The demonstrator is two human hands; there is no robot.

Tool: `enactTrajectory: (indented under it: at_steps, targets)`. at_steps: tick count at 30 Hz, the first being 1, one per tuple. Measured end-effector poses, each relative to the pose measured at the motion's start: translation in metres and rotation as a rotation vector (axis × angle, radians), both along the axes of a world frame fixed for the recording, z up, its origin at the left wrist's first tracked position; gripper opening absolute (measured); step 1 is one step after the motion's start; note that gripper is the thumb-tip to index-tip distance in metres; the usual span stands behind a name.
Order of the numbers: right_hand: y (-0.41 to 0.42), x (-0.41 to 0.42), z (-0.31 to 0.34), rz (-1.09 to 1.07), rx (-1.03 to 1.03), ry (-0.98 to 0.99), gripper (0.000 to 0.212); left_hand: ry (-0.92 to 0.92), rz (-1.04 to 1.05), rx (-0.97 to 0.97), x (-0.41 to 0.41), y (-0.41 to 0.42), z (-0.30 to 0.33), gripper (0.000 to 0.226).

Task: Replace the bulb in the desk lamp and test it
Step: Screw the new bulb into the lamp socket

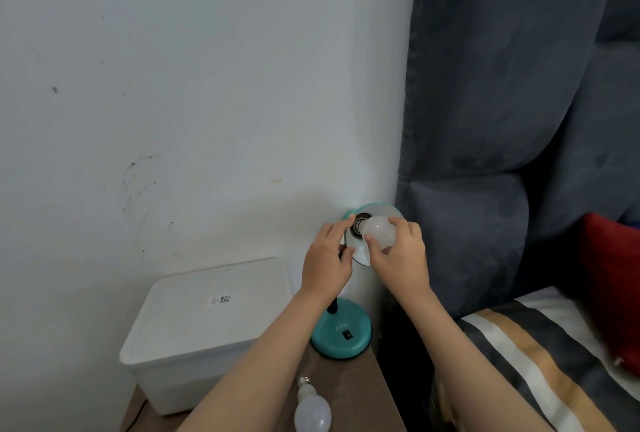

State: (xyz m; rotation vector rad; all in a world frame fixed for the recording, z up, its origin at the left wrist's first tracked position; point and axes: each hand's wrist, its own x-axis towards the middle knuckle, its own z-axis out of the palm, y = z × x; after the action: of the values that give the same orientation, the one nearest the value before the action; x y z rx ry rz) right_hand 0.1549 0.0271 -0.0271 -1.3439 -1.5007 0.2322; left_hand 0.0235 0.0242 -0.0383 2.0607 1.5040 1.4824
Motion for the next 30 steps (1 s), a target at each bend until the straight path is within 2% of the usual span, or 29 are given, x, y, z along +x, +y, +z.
enactTrajectory:
  at_steps: [4, 8, 13, 15, 18, 22, 24, 30]
  targets:
    - [-0.002, 0.002, -0.001, 0.065, 0.027, -0.085, 0.050, 0.003, -0.003, -0.001, 0.000, 0.000, 0.000, 0.054]
    - [0.003, 0.002, 0.001, -0.030, -0.031, -0.022, 0.052, -0.003, -0.007, -0.011, 0.000, -0.001, 0.001, 0.054]
    - [-0.003, 0.001, -0.001, 0.051, 0.005, -0.072, 0.052, 0.005, -0.002, -0.002, -0.001, 0.001, 0.001, 0.054]
    - [-0.001, 0.005, -0.002, 0.001, -0.016, -0.052, 0.046, 0.009, -0.004, 0.000, -0.001, 0.001, 0.000, 0.054]
    - [0.002, 0.005, -0.002, -0.078, -0.080, 0.017, 0.049, 0.013, -0.005, 0.003, 0.001, -0.001, -0.001, 0.054]
    - [-0.004, -0.001, -0.004, 0.031, 0.033, -0.046, 0.054, 0.018, 0.013, 0.008, 0.000, 0.001, 0.000, 0.055]
    - [-0.005, -0.001, -0.004, 0.024, 0.056, -0.049, 0.048, 0.020, 0.014, 0.005, 0.000, 0.001, 0.000, 0.055]
    - [-0.004, -0.004, 0.002, -0.031, -0.012, -0.002, 0.048, 0.015, 0.018, 0.005, 0.001, 0.000, 0.000, 0.055]
